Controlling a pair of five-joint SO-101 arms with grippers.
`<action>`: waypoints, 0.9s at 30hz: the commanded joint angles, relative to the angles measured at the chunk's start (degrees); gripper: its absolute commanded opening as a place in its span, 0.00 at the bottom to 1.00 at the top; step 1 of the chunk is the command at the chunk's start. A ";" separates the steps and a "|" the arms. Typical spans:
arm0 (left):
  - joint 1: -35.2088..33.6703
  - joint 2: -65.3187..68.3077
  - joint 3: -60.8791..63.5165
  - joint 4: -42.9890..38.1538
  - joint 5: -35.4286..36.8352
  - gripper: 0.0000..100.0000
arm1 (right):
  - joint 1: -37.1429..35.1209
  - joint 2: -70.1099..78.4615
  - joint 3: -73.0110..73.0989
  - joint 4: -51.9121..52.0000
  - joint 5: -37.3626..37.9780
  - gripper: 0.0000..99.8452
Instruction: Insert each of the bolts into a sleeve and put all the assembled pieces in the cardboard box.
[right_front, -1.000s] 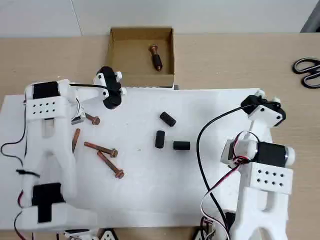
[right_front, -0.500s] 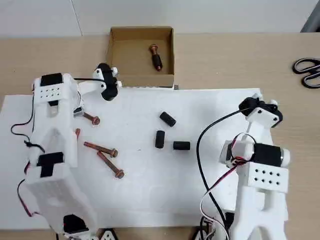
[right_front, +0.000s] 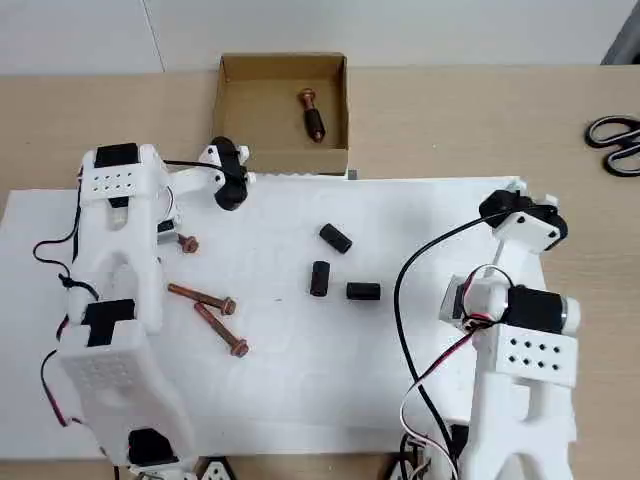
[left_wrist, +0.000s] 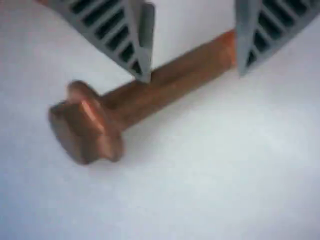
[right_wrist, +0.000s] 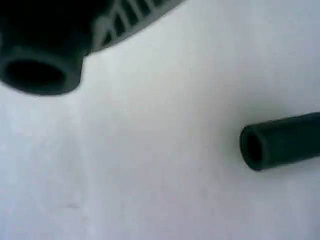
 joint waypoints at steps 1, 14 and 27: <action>0.44 -0.79 -3.38 4.40 -8.79 0.11 | 0.40 -0.92 -0.44 -2.07 -0.44 0.00; 0.70 -0.09 -6.11 10.02 -8.88 0.11 | 0.40 -1.19 -0.44 -2.95 -0.44 0.00; 0.70 10.73 -14.11 9.85 -8.70 0.11 | 0.31 -1.19 -0.44 -2.77 -0.44 0.00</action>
